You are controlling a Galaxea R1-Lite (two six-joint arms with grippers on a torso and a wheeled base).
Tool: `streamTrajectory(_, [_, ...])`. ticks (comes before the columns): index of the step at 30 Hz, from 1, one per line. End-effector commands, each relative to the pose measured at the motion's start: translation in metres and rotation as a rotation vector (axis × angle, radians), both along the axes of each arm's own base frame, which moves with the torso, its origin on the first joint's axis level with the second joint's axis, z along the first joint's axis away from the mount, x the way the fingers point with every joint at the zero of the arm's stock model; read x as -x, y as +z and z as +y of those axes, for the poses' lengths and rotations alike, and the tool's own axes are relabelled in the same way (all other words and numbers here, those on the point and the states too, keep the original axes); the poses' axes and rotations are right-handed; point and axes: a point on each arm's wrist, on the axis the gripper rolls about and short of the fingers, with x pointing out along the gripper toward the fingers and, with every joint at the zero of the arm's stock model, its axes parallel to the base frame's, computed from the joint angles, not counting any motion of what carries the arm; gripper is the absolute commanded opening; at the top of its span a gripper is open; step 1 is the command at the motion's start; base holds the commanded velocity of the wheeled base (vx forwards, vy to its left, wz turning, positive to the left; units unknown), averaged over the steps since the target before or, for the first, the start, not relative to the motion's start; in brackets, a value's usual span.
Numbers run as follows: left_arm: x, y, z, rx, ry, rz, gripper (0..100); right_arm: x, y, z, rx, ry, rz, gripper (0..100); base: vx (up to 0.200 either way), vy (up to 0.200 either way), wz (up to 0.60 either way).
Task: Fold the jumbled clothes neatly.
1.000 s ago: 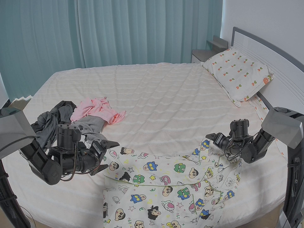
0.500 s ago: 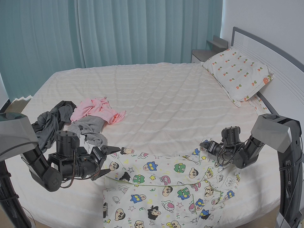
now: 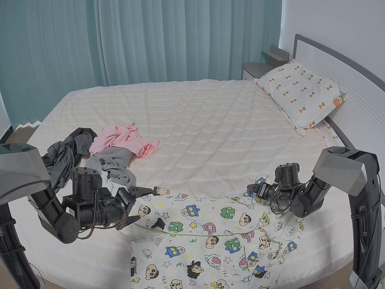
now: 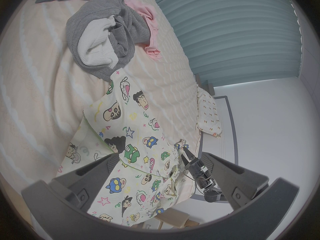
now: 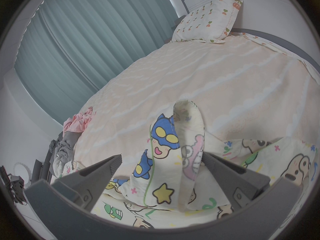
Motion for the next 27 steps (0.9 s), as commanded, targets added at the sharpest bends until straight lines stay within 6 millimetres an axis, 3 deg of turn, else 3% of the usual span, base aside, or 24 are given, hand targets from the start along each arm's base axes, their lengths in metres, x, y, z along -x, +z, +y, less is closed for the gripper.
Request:
streamTrajectory(1, [-0.001, -0.004, -0.001, -0.004, 0.0, 0.009, 100, 0.0, -0.001, -0.001, 0.005, -0.002, 0.014, 0, 0.0, 0.0, 0.0])
streamTrajectory(10, [-0.001, -0.004, -0.001, -0.004, -0.002, 0.009, 100, 0.001, 0.002, -0.002, 0.031, 0.013, 0.027, 0, 0.0, 0.0, 0.0])
streamTrajectory(12, [-0.001, -0.004, -0.001, -0.004, 0.0, 0.009, 100, -0.002, 0.017, -0.003, 0.022, 0.012, -0.012, 0, 0.0, 0.0, 0.0])
streamTrajectory(21, [-0.001, -0.004, -0.001, -0.007, -0.001, 0.01, 100, -0.037, 0.06, -0.001, -0.035, -0.015, -0.187, 0, 0.0, 0.0, 0.0])
streamTrajectory(27, [-0.001, -0.005, -0.001, -0.007, -0.001, 0.011, 100, -0.058, 0.067, 0.006, -0.028, -0.026, -0.199, 0, 0.0, 0.0, 0.0])
